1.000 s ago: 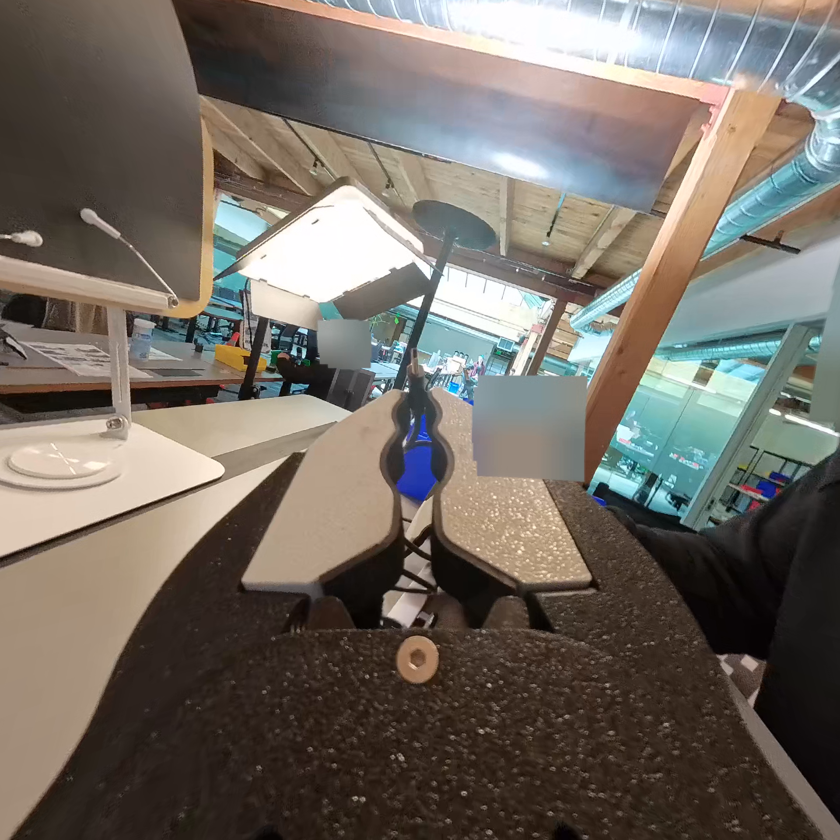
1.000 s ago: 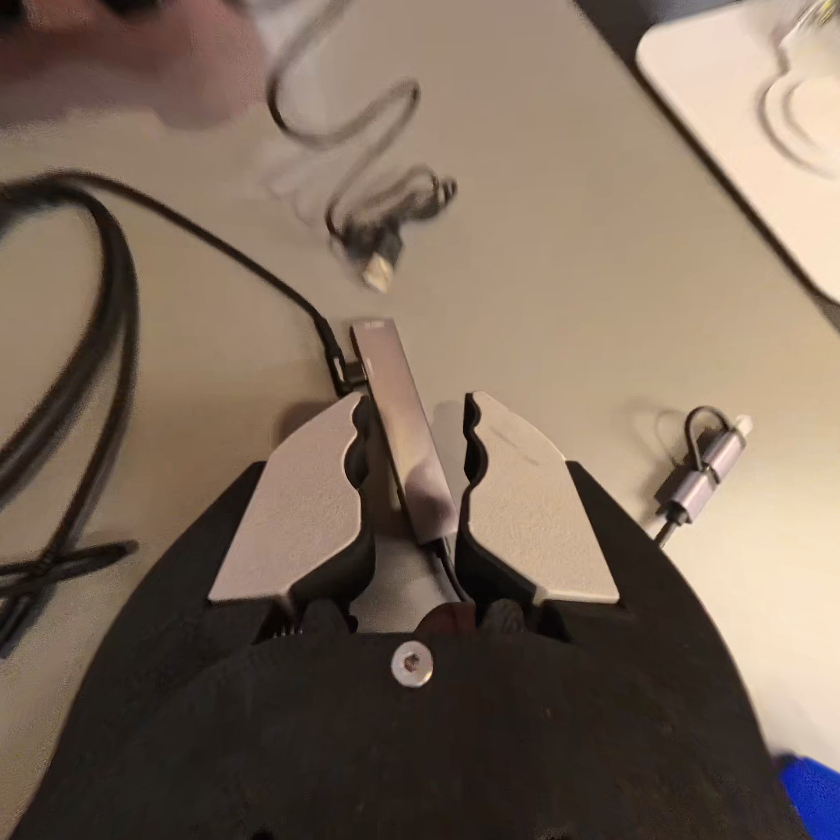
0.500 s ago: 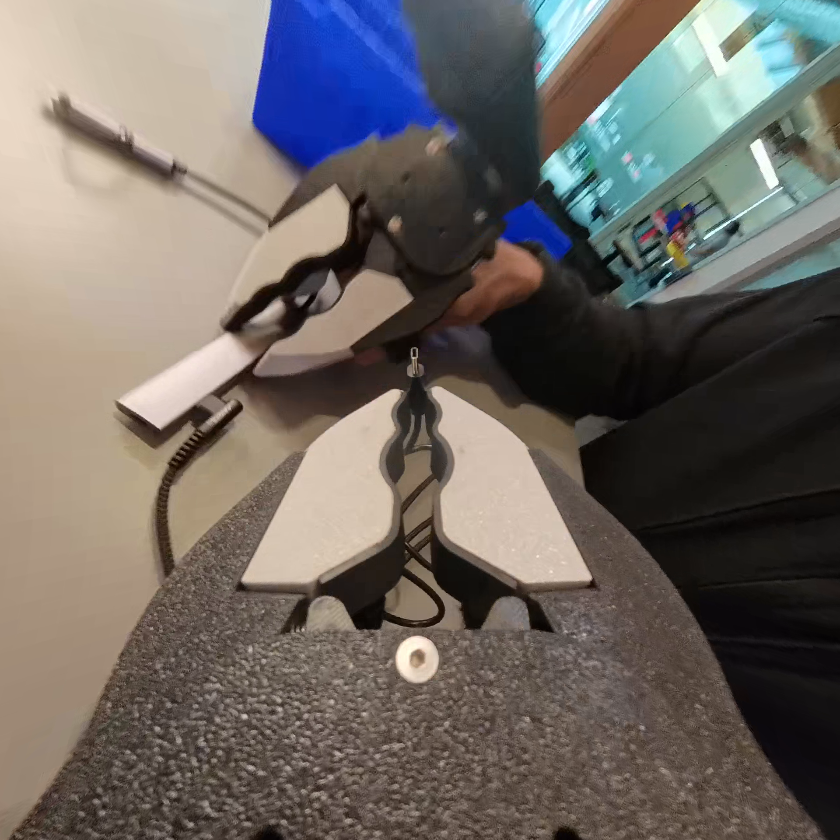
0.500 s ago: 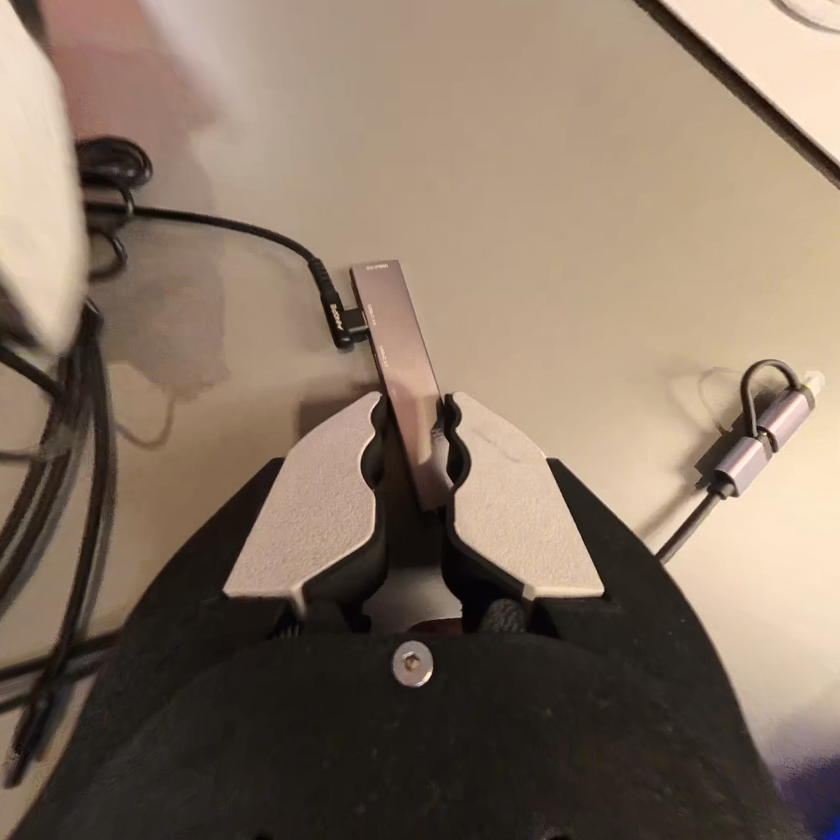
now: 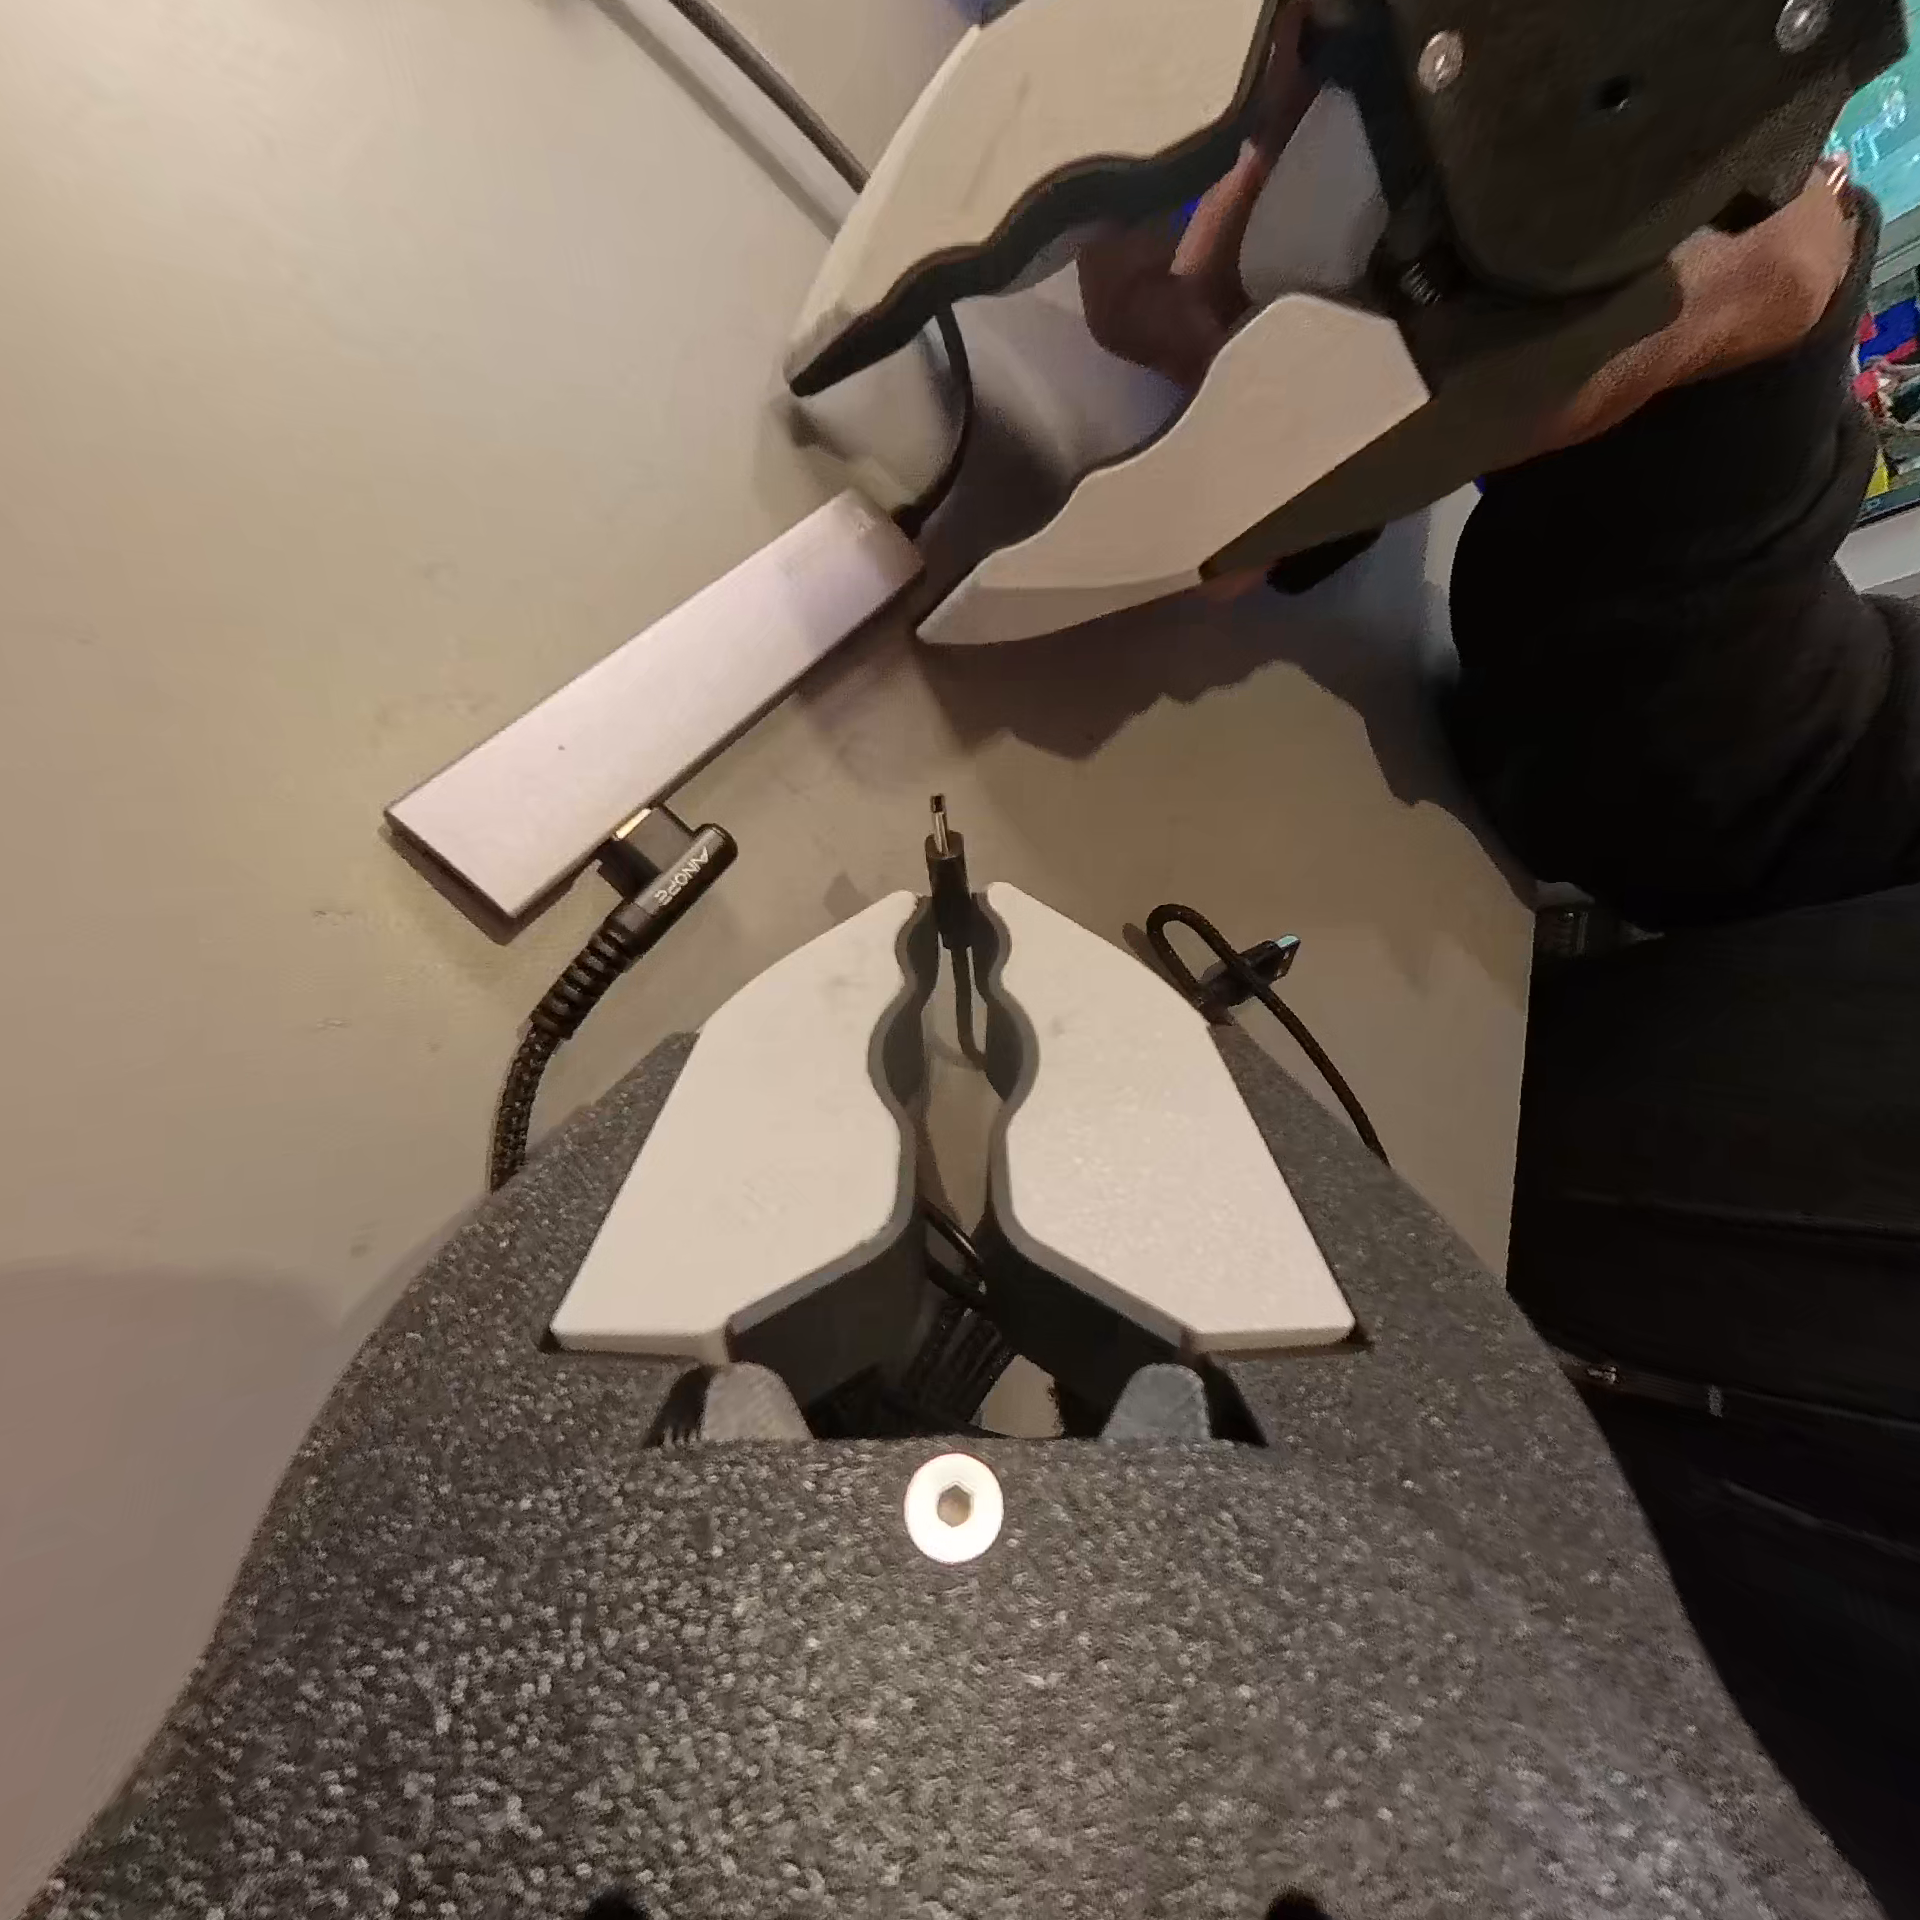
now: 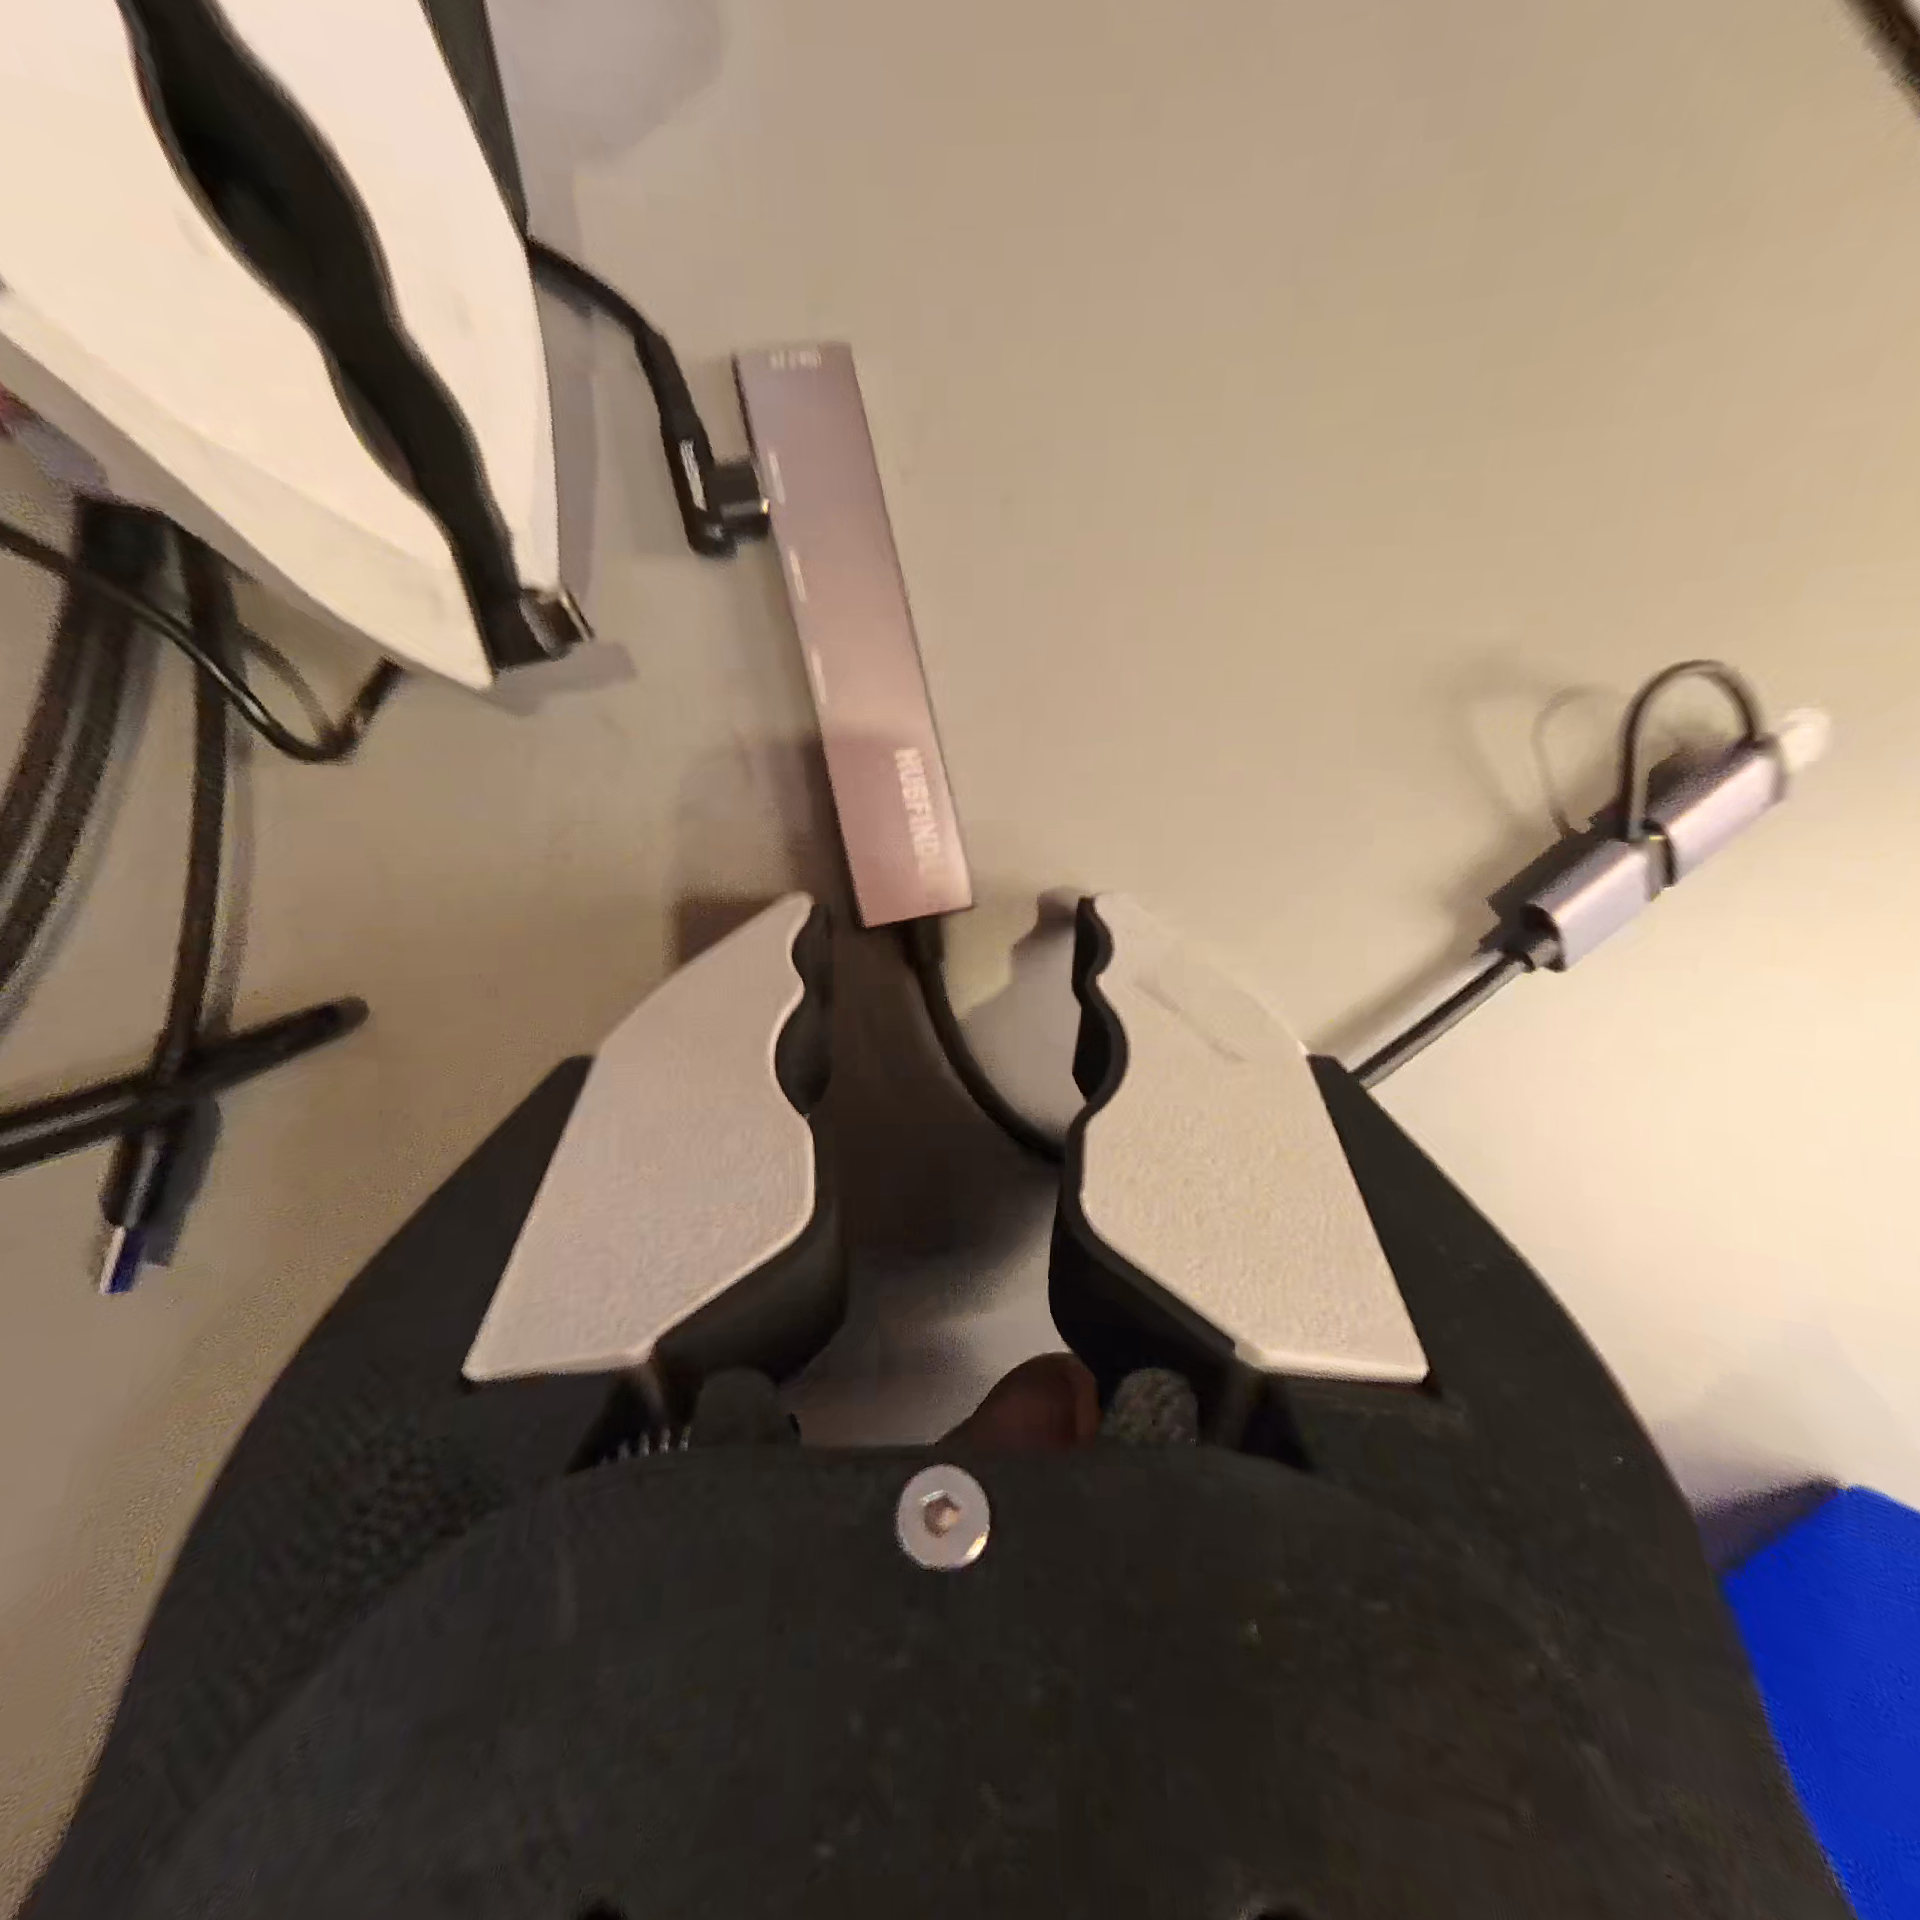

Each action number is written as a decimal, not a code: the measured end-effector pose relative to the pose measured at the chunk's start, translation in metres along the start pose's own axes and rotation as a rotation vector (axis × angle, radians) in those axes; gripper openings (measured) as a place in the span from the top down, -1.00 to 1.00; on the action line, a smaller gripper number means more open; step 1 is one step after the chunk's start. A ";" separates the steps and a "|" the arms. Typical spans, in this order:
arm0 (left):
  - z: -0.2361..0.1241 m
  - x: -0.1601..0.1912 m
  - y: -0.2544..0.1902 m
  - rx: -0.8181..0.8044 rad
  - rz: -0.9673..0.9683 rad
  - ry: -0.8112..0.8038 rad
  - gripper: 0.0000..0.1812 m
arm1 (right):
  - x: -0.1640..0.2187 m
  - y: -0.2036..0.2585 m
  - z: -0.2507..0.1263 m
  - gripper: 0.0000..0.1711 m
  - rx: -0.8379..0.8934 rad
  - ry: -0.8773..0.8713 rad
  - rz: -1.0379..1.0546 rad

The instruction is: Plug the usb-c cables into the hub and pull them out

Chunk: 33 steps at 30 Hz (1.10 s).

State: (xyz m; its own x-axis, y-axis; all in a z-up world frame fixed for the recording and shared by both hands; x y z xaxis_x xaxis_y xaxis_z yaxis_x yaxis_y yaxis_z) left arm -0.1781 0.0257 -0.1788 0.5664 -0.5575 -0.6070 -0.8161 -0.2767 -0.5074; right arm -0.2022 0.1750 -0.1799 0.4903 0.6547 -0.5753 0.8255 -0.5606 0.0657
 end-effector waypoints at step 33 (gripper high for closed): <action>-0.021 -0.011 0.015 0.093 -0.298 -0.439 0.93 | -0.038 0.028 -0.014 0.90 0.292 -0.572 -0.497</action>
State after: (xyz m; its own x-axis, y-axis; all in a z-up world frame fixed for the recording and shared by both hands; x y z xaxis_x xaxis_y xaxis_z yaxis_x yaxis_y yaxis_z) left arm -0.1992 0.0111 -0.1668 0.7828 -0.0800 -0.6171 -0.6104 -0.2910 -0.7367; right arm -0.1944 0.1416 -0.1447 -0.1982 0.5456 -0.8142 0.7642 -0.4342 -0.4770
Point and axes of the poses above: each gripper's, where its closed fingertips meet, z out along the fingers, x out of its underside, y = z × x across the jaws, the point moved 7 cm from there along -z, back along the fingers, and after that the axes turned 8 degrees about z, right-handed, at the moved point
